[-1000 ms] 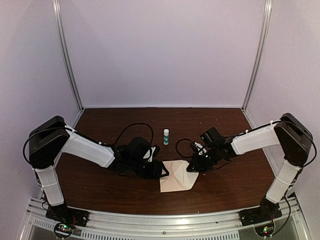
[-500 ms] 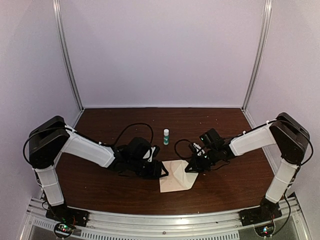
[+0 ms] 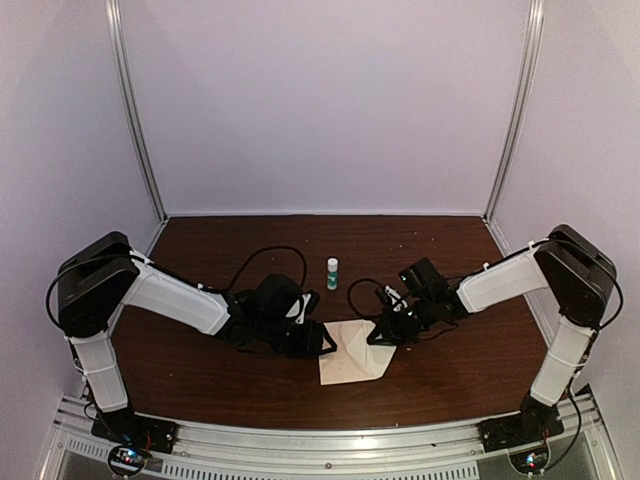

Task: Place the letter into the envelope and seal it
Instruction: Place the 1/2-folded letter in the envelope.

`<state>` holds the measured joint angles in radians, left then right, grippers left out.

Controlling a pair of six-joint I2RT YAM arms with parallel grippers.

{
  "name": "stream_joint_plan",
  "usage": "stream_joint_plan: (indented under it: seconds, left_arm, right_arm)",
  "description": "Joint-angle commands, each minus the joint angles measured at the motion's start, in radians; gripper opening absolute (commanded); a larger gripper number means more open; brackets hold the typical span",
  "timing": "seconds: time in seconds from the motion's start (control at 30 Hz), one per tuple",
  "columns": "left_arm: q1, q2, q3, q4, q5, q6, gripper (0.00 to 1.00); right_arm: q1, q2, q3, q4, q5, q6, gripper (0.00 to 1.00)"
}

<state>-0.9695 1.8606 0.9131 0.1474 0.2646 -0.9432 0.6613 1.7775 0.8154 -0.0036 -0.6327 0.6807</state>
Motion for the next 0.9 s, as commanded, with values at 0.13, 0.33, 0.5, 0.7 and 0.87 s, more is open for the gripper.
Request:
stream_joint_plan:
  seconds: [0.13,0.33,0.5,0.7,0.87]
  left_arm:
    - [0.008,0.029,0.01,-0.057,-0.014,0.018,0.53]
    - [0.009,0.029,0.01,-0.06,-0.014,0.02,0.53]
    - [0.009,-0.001,0.007,-0.076,-0.043,0.022,0.53]
    - [0.028,-0.06,0.004,-0.098,-0.066,0.032,0.55]
    - [0.056,-0.054,-0.008,-0.072,-0.046,0.036,0.57]
  right_arm:
    - [0.005,0.035,-0.001,0.045,-0.011,0.005,0.0]
    - [0.009,0.038,0.002,0.06,-0.021,0.012,0.0]
    - [0.006,0.002,0.002,0.034,0.002,0.004,0.0]
    - [-0.015,-0.051,-0.007,-0.014,0.031,-0.014,0.11]
    - [-0.017,-0.037,0.009,-0.02,0.025,-0.02,0.15]
